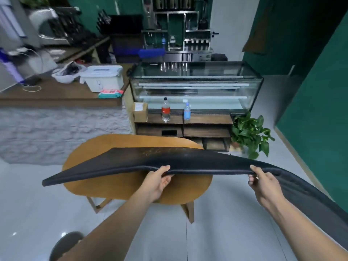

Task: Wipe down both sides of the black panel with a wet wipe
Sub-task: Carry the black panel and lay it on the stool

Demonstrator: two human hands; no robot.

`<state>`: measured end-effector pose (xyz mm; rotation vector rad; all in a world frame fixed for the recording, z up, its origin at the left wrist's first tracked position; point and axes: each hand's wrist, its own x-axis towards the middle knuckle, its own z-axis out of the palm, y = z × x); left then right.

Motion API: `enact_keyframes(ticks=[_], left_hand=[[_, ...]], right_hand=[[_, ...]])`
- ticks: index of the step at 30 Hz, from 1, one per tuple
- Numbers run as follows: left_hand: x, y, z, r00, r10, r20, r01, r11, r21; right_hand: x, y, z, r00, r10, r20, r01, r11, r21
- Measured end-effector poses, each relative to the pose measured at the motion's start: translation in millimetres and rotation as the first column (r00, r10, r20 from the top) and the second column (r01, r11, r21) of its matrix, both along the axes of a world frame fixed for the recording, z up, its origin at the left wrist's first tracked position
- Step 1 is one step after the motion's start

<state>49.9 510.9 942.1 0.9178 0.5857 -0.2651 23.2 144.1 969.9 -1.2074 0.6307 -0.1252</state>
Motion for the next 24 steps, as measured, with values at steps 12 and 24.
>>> enact_keyframes(ticks=[12, 24], left_hand=[[35, 157, -15, 0.980, 0.195, -0.026, -0.195, 0.981, 0.009], [94, 255, -35, 0.966, 0.239, -0.102, -0.234, 0.970, 0.059]], right_hand=[[104, 151, -34, 0.984, 0.171, -0.056, -0.170, 0.985, 0.022], [156, 250, -78, 0.960, 0.236, -0.150, -0.232, 0.972, 0.042]])
